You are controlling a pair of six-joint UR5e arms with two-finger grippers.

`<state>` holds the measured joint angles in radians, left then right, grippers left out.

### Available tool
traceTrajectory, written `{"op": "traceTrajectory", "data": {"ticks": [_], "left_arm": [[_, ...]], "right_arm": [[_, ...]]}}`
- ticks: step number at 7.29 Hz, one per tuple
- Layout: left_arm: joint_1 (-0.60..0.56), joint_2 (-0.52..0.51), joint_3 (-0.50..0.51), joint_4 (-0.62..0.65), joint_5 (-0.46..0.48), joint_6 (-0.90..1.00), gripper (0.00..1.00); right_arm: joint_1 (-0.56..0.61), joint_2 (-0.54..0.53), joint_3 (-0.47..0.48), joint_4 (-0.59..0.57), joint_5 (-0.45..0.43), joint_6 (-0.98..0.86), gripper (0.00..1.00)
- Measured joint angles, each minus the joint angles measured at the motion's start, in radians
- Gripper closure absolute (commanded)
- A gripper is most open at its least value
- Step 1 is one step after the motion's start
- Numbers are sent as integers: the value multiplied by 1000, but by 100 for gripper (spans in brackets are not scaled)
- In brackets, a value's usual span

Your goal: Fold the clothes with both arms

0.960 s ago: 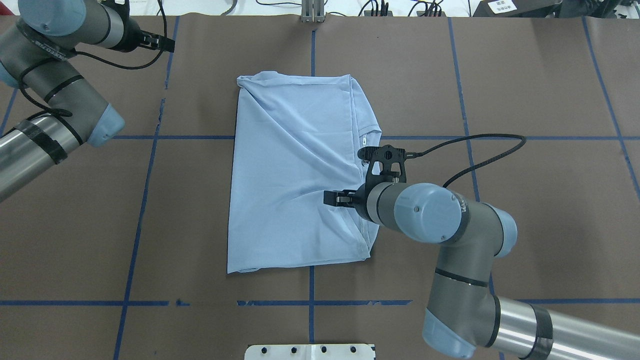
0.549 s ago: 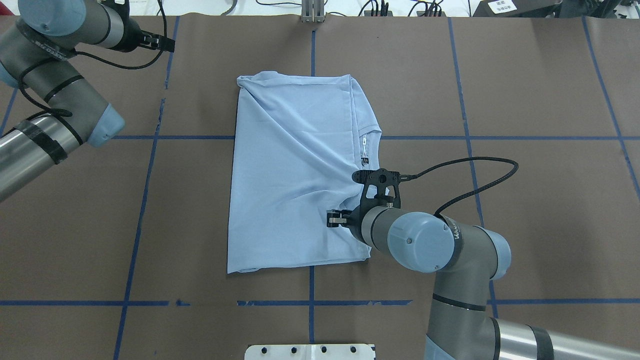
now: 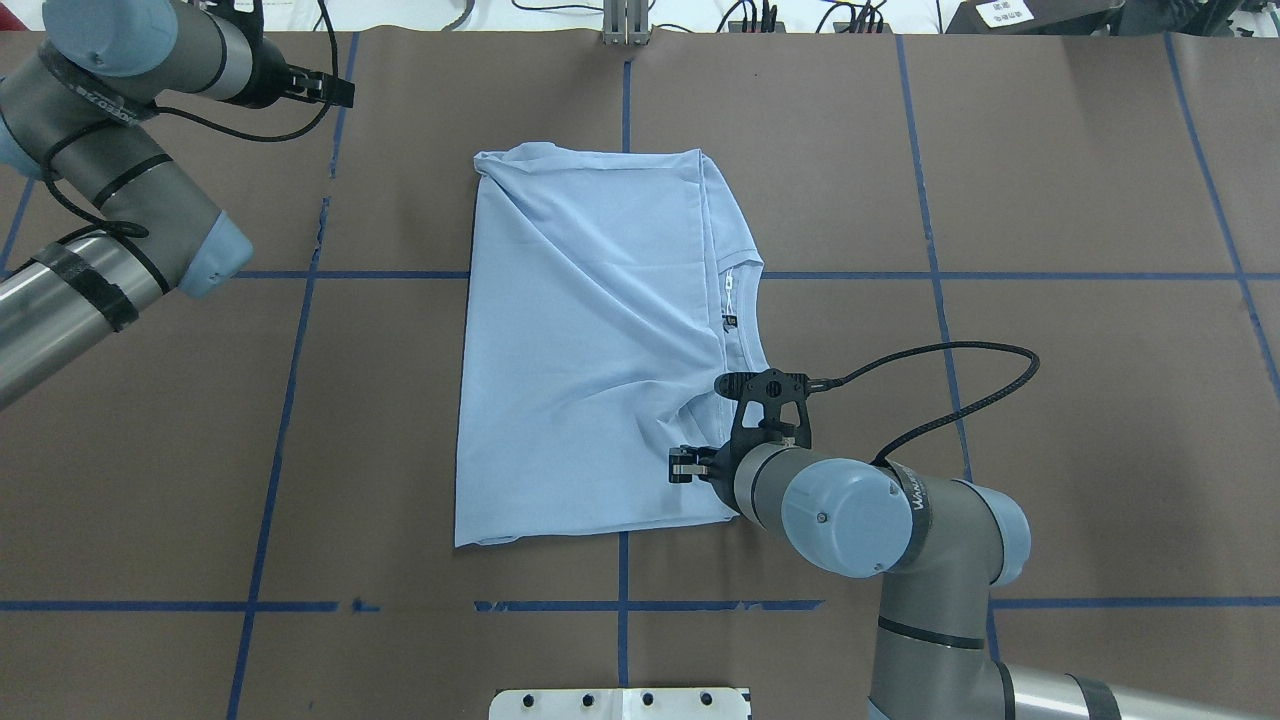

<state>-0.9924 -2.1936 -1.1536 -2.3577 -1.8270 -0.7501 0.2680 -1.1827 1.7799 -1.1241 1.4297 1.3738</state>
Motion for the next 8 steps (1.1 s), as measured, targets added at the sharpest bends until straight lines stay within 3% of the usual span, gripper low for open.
{"op": "traceTrajectory", "data": {"ticks": [1,2,3,8], "left_arm": [[1,0,0,0,0,-1,0],[2,0,0,0,0,-1,0],[3,0,0,0,0,-1,0],[5,0,0,0,0,-3,0]], "right_arm": [[-6,-5,1,-1,0,0,48],[-10,-7,1,-2,-1,1,68],[-12,-7,3,-2,-3,1,100],[-13,-14,27,-16,-26,2,100]]}}
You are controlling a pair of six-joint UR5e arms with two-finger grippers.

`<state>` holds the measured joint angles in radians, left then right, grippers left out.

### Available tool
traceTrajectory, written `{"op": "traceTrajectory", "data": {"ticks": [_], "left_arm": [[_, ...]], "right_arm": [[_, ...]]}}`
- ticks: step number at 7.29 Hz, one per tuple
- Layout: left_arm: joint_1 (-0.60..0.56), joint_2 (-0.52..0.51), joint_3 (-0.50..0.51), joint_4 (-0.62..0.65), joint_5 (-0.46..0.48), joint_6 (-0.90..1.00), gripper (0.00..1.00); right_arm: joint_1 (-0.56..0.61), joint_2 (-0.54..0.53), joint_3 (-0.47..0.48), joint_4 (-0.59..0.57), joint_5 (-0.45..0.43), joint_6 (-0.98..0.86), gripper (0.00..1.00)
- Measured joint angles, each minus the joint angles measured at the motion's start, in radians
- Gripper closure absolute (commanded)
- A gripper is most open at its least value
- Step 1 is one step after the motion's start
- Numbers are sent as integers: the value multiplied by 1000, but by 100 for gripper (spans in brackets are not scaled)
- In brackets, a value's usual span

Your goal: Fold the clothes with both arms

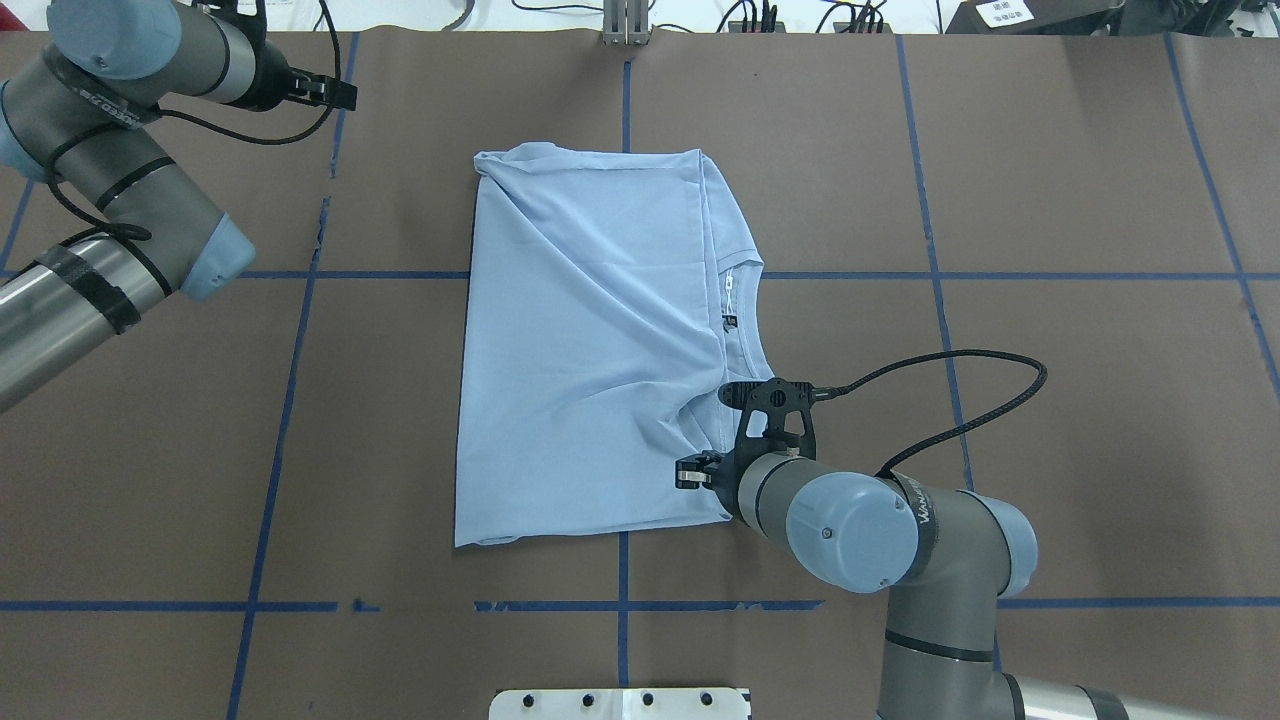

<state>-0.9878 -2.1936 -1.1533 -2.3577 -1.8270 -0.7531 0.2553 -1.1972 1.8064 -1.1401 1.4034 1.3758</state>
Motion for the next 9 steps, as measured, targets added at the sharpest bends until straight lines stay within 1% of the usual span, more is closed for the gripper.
{"op": "traceTrajectory", "data": {"ticks": [1,2,3,4,5,6,7,9], "left_arm": [[1,0,0,0,0,-2,0],[3,0,-1,0,0,-7,0],[4,0,-1,0,0,-11,0],[5,0,-2,0,0,-12,0],[6,0,-2,0,0,-13,0],[7,0,-3,0,0,-13,0],[7,0,-4,0,0,-13,0],[7,0,-7,0,-1,-14,0]], "right_arm": [[1,-8,34,-47,-3,8,100],[-12,-25,89,-131,-22,46,100],[-43,-40,126,-194,-69,98,100],[-72,-46,140,-224,-108,126,100],[-88,-48,146,-237,-128,138,100],[-94,-50,147,-243,-144,145,36],[-99,-51,146,-246,-164,150,0],[-97,-34,150,-247,-183,150,0]]}}
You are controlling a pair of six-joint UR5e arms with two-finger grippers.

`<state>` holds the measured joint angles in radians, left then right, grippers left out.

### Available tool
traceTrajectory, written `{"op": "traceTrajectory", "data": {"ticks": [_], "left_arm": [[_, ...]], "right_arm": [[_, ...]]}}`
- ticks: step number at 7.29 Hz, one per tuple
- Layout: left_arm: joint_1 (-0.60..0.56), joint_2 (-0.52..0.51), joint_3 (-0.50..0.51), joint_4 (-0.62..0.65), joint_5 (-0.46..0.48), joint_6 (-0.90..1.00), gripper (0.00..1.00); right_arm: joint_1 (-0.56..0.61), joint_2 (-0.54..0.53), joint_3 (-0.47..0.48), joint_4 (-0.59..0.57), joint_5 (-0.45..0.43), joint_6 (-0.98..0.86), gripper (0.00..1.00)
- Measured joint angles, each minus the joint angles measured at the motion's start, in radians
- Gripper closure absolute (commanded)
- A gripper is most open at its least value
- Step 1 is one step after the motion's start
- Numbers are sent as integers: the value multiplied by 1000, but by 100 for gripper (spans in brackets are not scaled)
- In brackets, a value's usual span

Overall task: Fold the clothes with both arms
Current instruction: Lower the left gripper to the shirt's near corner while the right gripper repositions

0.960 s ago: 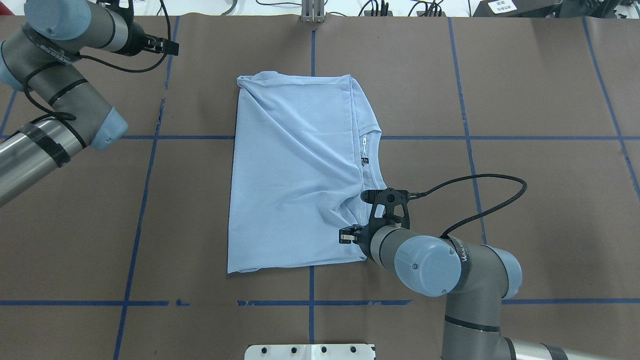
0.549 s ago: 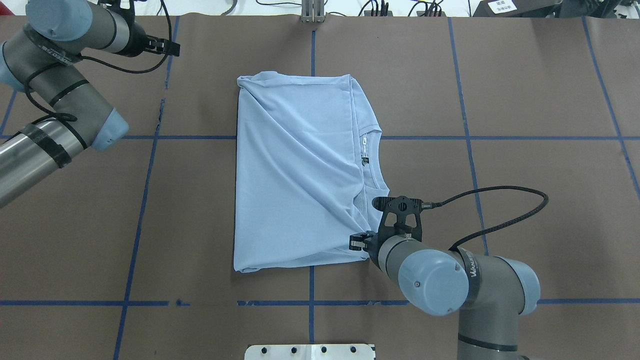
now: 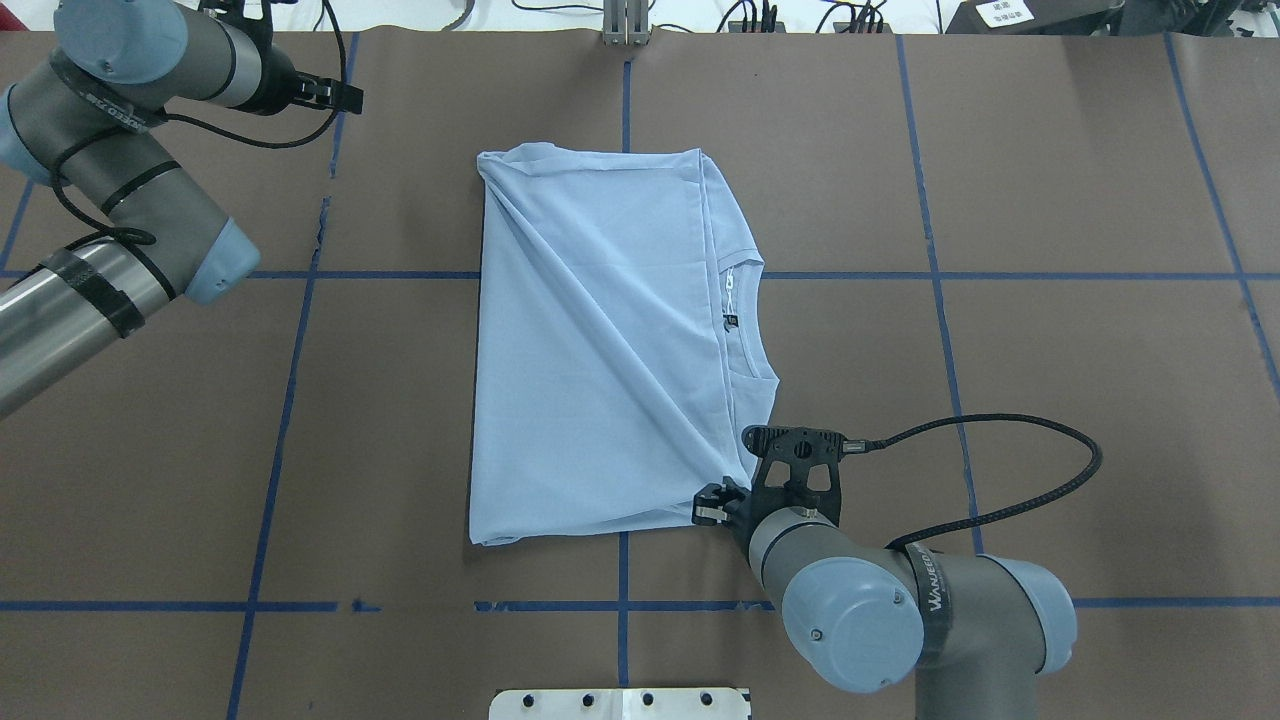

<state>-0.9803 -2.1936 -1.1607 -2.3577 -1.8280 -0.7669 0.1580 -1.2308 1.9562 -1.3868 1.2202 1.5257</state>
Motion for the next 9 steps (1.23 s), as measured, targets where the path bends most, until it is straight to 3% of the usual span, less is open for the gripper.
{"op": "traceTrajectory", "data": {"ticks": [3,6,9], "left_arm": [[57,28,-87,8,-2,-132,0],[203,232,-417,18,-12,-381,0],[407,458,-719,41,74,-601,0]], "right_arm": [[127,22,39,62,154,-10,0],[161,-66,57,240,190,3,0],[181,-95,53,270,176,50,0]]}}
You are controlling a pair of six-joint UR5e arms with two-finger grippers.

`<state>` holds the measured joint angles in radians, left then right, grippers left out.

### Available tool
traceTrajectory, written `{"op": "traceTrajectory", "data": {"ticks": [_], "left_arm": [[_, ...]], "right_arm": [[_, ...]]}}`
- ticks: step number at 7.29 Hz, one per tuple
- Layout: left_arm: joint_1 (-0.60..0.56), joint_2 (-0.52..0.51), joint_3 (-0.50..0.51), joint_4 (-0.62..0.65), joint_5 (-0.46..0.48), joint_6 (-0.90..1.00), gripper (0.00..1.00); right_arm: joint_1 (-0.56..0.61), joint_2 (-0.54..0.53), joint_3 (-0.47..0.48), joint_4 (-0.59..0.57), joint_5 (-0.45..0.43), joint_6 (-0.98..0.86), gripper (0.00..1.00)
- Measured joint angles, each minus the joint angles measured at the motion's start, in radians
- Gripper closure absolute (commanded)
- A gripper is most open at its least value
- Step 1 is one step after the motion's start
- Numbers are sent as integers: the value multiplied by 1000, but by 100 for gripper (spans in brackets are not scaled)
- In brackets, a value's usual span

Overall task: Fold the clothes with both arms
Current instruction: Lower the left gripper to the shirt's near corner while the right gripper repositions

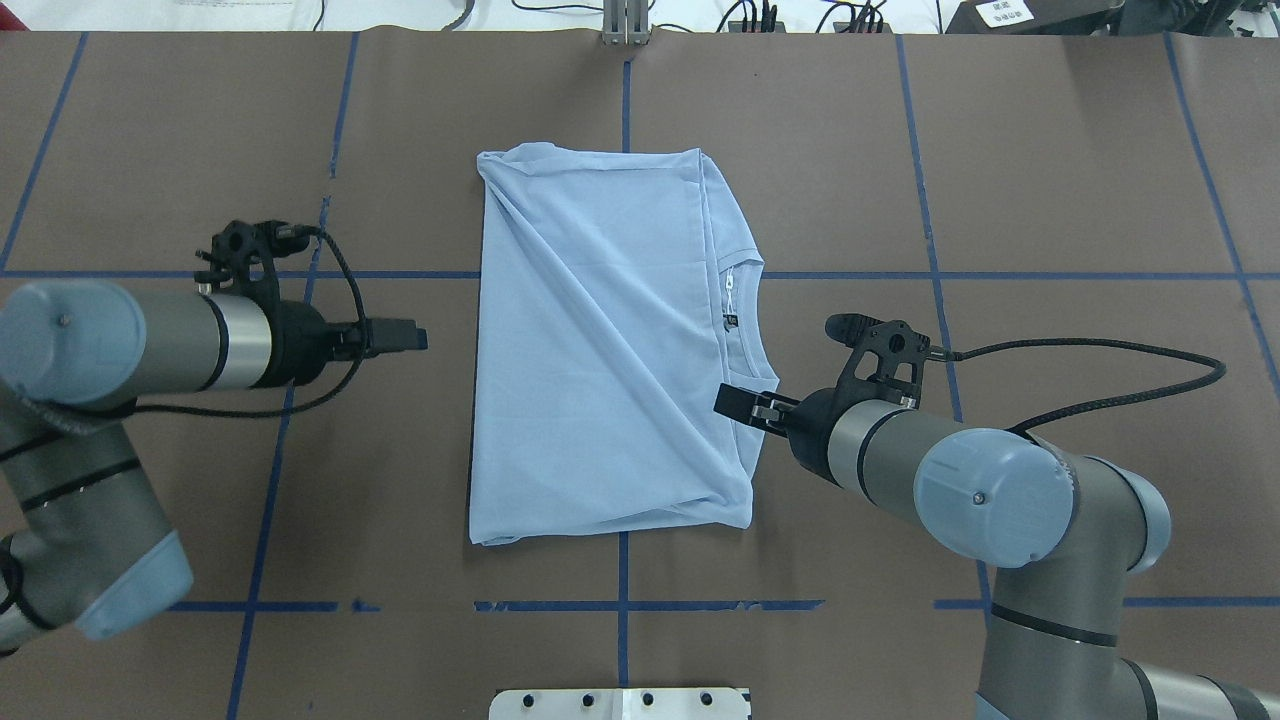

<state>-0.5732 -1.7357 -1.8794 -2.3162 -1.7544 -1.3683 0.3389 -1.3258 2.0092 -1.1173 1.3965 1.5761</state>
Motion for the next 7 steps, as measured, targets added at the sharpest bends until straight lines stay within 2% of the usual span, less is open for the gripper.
{"op": "traceTrajectory", "data": {"ticks": [2,3,5,6,7], "left_arm": [[168,40,-93,120,132,-147,3],[243,14,-100,202,188,-208,19],[333,-88,-65,340,235,-283,35],[347,-124,-45,378,240,-295,39],[351,-139,-37,393,241,-296,39]], "right_arm": [[6,0,-4,0,-2,21,0],[7,0,-7,1,-3,27,0],[7,0,-13,1,-10,33,0],[7,0,-14,1,-12,34,0],[6,0,-15,1,-12,34,0]]}}
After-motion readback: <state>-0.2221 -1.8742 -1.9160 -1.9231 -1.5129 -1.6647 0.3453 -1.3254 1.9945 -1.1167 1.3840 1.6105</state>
